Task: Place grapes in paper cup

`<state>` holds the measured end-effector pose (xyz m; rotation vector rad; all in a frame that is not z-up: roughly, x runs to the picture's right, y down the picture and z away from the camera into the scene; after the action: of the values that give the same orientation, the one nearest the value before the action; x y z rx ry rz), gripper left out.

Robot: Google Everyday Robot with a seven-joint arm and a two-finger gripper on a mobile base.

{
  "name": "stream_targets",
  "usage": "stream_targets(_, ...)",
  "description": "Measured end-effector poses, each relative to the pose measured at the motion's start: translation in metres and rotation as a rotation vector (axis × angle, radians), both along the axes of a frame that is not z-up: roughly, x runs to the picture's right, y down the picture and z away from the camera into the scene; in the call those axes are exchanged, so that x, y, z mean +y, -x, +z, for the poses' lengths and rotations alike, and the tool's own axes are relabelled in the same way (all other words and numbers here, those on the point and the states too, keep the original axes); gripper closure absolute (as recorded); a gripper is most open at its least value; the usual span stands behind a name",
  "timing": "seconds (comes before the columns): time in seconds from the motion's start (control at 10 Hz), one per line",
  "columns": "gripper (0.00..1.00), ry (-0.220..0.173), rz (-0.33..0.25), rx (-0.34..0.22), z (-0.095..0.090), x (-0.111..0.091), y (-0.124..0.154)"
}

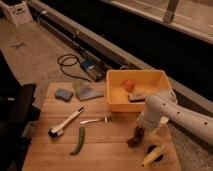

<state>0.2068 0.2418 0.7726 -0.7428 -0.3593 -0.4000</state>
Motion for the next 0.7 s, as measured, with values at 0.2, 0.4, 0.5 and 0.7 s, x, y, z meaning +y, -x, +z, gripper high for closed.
stream_targets(0.2, 0.35, 0.062, 0.045, -0.106, 0.016, 0.012, -0.006)
stream_targets(0.4, 0.35, 0.093, 0.068, -0.182, 0.025, 0.018, -0.004)
stream_targets(0.5, 0.35, 0.088, 0.071, -0.186, 0.025, 0.019, -0.003)
stream_targets(0.7, 0.44, 0.075, 0.076, -0.188, 0.020, 0.017, -0.003)
